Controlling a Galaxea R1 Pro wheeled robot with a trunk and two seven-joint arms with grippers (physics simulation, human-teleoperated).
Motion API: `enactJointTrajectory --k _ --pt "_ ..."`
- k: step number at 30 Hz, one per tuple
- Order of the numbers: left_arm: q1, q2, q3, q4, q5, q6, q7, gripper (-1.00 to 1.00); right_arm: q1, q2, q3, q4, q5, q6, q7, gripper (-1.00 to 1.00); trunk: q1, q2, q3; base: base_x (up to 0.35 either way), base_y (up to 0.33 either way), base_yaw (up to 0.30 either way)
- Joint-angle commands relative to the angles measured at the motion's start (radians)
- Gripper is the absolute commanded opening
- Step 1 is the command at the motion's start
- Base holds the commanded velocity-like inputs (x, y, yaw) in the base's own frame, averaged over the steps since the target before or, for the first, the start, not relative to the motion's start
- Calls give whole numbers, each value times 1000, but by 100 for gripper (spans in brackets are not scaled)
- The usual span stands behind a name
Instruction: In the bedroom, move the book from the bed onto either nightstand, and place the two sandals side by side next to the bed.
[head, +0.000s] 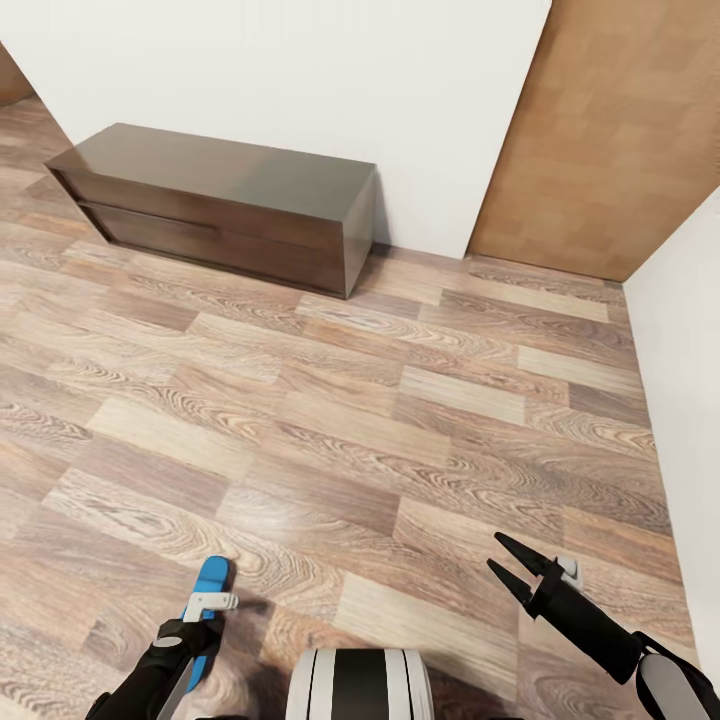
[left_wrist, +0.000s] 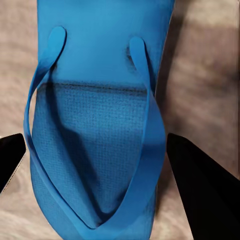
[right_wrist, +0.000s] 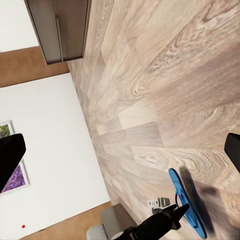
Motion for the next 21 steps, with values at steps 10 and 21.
enactJointTrajectory --k 10,21 --pt "0 -1 1 -2 -10 6 -1 -100 0 0 -1 0 -1 5 1 100 -5 2 38 0 0 0" --pt "0 -30 0 -5 -11 2 -3 -100 0 2 0 3 1 4 -1 100 -10 5 81 0 0 0"
